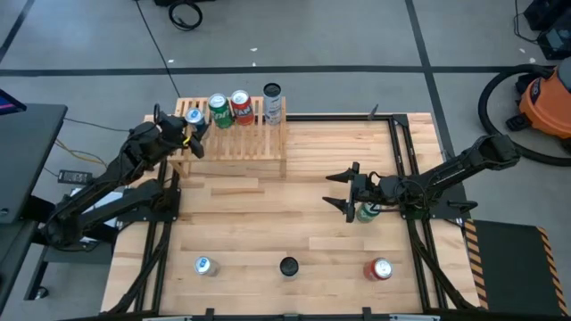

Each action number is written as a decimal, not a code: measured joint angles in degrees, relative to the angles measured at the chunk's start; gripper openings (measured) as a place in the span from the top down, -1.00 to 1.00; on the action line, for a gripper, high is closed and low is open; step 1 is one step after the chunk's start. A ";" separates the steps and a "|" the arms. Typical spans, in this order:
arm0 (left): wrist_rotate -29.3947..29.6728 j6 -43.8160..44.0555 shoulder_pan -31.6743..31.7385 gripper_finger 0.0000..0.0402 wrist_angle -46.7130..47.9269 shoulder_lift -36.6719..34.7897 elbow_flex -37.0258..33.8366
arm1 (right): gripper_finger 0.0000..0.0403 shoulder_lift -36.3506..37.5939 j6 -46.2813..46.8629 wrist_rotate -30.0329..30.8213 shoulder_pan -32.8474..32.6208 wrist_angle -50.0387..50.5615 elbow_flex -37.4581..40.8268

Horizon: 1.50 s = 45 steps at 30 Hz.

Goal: Place canned beverage on shelf
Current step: Put the top blue soda can on the shelf

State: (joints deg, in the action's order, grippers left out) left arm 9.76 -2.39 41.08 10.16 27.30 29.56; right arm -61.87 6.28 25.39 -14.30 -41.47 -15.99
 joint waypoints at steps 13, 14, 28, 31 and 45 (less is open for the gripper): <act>10.18 5.45 0.00 -0.23 -0.14 1.21 0.00 | -0.68 0.00 0.00 0.00 0.02 0.00 0.00; 10.58 6.45 0.00 -0.23 -0.32 1.63 0.00 | -0.68 0.00 0.00 0.00 0.02 0.02 0.00; 16.21 8.06 -0.04 -0.23 -7.15 9.08 0.00 | -0.68 0.00 0.00 0.00 0.02 0.00 0.00; 21.11 8.15 0.00 -0.23 -6.98 10.68 0.00 | -0.68 0.00 0.00 0.00 0.00 0.02 0.00; 22.38 9.63 0.00 -0.23 -7.00 11.70 0.00 | -0.68 0.00 0.00 0.00 0.02 0.00 0.00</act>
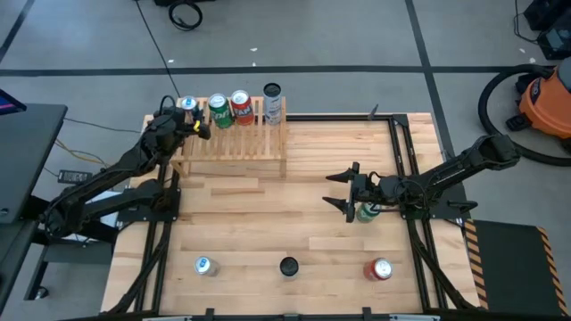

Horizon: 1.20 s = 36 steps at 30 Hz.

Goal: Place canned beverage on shelf
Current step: Put the top blue soda can on the shelf

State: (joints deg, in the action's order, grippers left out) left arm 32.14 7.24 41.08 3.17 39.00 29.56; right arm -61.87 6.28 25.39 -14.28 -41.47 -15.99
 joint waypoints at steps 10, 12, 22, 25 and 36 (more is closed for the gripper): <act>-0.02 0.63 0.00 -0.36 -0.02 0.00 0.00 | -0.68 0.00 0.00 0.00 0.00 0.00 0.00; 0.16 0.00 0.00 -0.37 -0.27 -0.04 0.02 | -0.68 0.00 0.00 0.00 0.00 0.00 0.00; -2.14 -1.88 0.00 -0.38 -0.86 -0.04 0.02 | -0.68 0.00 0.00 0.00 -0.02 0.00 0.00; -1.98 -1.90 0.00 -0.38 -1.69 -0.08 0.02 | -0.68 0.00 0.00 0.00 -0.02 0.00 0.00; 0.77 -3.21 0.00 -0.38 -5.11 -0.13 0.02 | -0.68 0.00 0.00 0.00 -0.02 0.00 0.00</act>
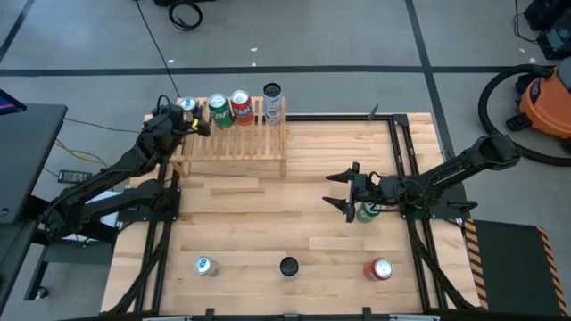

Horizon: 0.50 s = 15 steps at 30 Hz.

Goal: Place canned beverage on shelf
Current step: Put the top blue soda can on the shelf

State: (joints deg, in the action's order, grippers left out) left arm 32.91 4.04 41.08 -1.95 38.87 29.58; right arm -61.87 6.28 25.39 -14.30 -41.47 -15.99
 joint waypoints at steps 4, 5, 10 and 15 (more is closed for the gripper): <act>0.03 -0.76 0.00 -0.38 -2.31 -0.01 0.00 | -0.68 0.00 0.00 0.00 0.02 0.00 0.00; 0.04 -0.85 0.00 -0.38 -2.70 -0.01 0.00 | -0.68 0.00 0.00 0.00 0.01 0.00 0.00; 0.04 -2.22 0.00 -0.38 -5.71 0.00 0.00 | -0.68 0.00 0.00 0.00 0.02 0.00 0.00; 0.02 -3.74 0.00 -0.38 -11.61 -0.02 0.02 | -0.68 0.00 0.00 0.00 0.02 0.00 0.00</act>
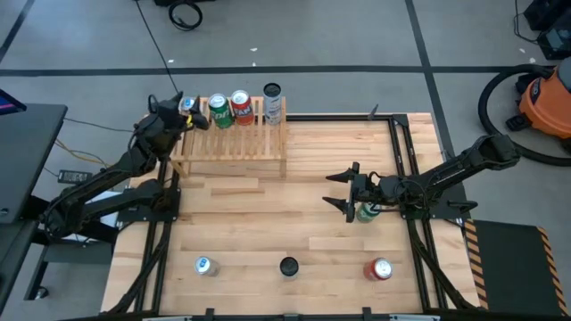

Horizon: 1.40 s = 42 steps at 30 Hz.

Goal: Place canned beverage on shelf
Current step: Put the top blue soda can on the shelf

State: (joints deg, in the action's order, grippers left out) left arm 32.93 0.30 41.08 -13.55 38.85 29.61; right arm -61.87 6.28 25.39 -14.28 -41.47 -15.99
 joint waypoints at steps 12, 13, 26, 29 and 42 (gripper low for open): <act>-15.85 -1.45 -0.24 -0.38 -6.24 -1.23 0.78 | -0.68 0.00 0.00 0.00 -0.02 0.00 0.00; -19.65 -2.38 -0.28 -0.38 -6.07 -1.44 1.30 | -0.68 0.00 0.00 0.00 0.00 0.00 0.00; -38.24 -3.13 -3.29 -0.38 23.58 -1.34 21.96 | -0.68 0.00 0.00 0.00 -0.01 -0.01 0.00; -38.76 -4.25 -4.05 -0.38 32.29 -0.85 27.77 | -0.68 0.00 0.00 0.00 -0.02 -0.01 0.00; -38.77 -0.75 -4.70 -0.38 57.17 5.27 45.05 | -0.68 0.00 0.00 0.00 0.00 0.00 0.00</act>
State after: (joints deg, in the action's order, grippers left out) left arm -5.84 -0.46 36.38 43.61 44.12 74.66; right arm -61.87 6.28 25.39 -14.28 -41.47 -15.99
